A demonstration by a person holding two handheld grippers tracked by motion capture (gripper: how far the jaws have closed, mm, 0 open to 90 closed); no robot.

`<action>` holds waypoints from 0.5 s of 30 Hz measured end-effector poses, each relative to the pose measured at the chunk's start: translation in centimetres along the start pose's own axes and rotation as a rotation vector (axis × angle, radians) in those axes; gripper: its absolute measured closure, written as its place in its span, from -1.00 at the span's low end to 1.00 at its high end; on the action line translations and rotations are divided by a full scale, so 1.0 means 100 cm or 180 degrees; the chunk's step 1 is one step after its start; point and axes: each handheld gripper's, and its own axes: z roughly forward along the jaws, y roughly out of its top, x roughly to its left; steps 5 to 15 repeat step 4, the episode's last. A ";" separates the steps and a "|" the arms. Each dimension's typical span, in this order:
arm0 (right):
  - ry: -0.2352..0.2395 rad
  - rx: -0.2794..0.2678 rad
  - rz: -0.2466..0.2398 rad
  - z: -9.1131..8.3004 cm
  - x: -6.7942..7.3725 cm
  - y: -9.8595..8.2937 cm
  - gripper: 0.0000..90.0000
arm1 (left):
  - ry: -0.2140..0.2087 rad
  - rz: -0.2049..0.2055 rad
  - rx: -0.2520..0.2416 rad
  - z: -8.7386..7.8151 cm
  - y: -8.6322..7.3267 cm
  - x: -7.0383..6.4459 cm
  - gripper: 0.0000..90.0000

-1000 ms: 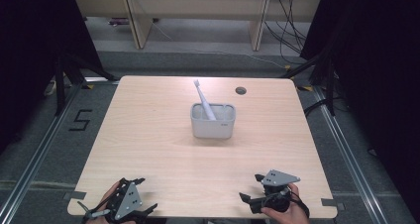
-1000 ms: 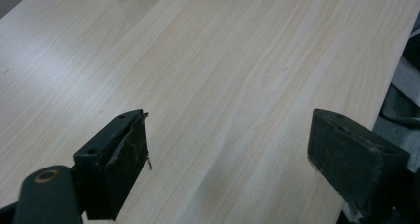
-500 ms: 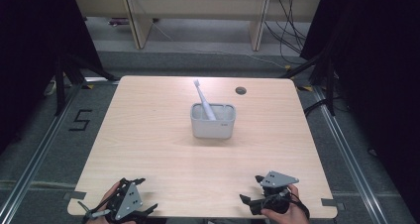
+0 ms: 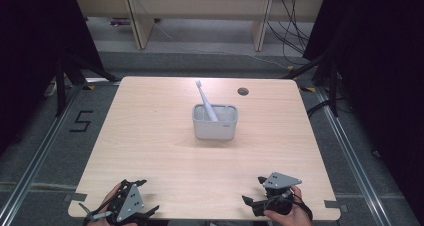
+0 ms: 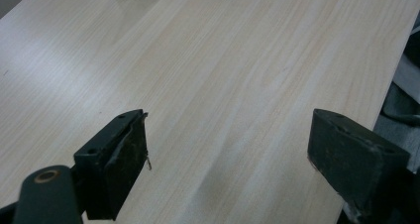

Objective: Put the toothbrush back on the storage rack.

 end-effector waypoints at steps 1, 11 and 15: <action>0.0000 0.0000 0.0000 0.000 0.000 0.000 -0.64 | 0.0000 0.0000 0.0000 0.000 0.000 0.000 -0.67; -0.0041 -0.0014 0.0030 0.000 -0.002 0.000 -0.64 | -0.0064 0.0097 0.0074 0.000 0.001 0.002 -0.66; -0.0041 -0.0014 0.0030 0.000 -0.002 0.000 -0.64 | -0.0064 0.0097 0.0074 0.000 0.001 0.002 -0.66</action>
